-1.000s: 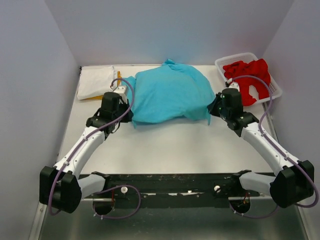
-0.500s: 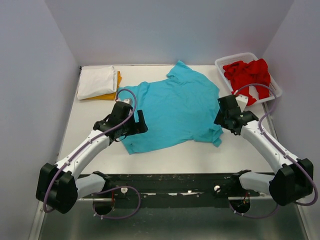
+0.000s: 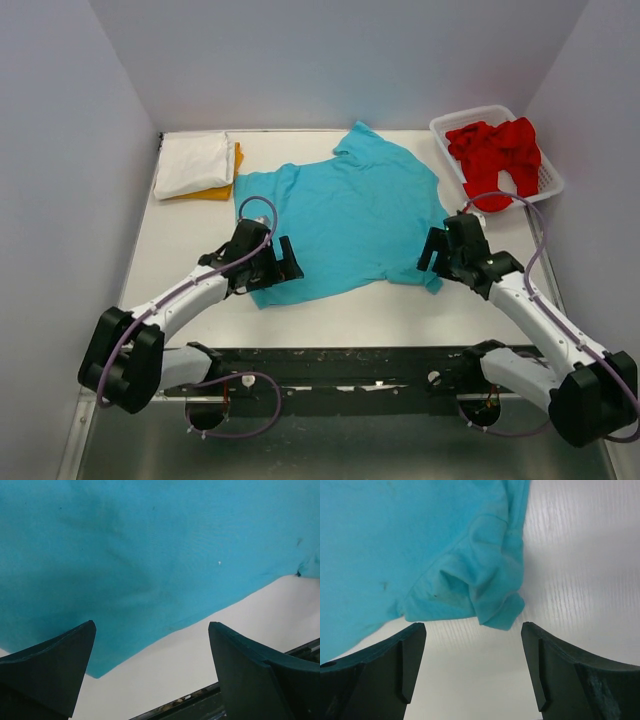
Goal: Fold and stack the t-shirts
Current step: Flatten out the tshirt
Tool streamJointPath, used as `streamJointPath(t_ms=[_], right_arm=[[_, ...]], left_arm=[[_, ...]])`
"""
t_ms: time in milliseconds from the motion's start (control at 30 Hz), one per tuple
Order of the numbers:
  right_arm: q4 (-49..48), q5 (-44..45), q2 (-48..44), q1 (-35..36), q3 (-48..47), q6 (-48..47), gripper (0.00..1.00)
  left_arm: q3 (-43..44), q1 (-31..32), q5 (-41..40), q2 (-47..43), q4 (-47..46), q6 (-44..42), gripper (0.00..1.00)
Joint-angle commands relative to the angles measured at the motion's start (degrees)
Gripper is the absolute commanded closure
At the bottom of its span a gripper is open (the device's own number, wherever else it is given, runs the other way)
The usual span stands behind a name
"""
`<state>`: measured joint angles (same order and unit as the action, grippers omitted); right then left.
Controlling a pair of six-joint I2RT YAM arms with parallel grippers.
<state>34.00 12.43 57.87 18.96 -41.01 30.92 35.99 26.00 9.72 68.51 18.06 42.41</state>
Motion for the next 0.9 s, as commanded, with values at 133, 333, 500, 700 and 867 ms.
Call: streamJointPath(t_ms=[133,333,500,700,867], right_arm=[[-11.4,-1.6,7.0,-0.1,6.8,6.1,0.15],[-14.6,-1.4,15.1,-0.1,6.2,7.5,0.33],[-10.0,-8.0,10.8,-0.1,4.8,7.9,0.87],[4.4,-19.3,5.2,-0.1,-5.7,7.5,0.88],[2.8,-19.0,11.0,-0.2,-12.5,7.9,0.8]], left_arm=[[0.2,0.0,-3.6,7.9,-5.5,3.1,0.01],[1.9,-0.1,-3.3,14.3,-6.0,2.8,0.02],[4.7,-0.1,-2.4,18.0,-4.9,2.3,0.02],[5.4,-0.1,-4.2,16.8,-3.0,2.1,0.01],[6.8,-0.1,-7.0,16.1,-0.1,1.9,0.02]])
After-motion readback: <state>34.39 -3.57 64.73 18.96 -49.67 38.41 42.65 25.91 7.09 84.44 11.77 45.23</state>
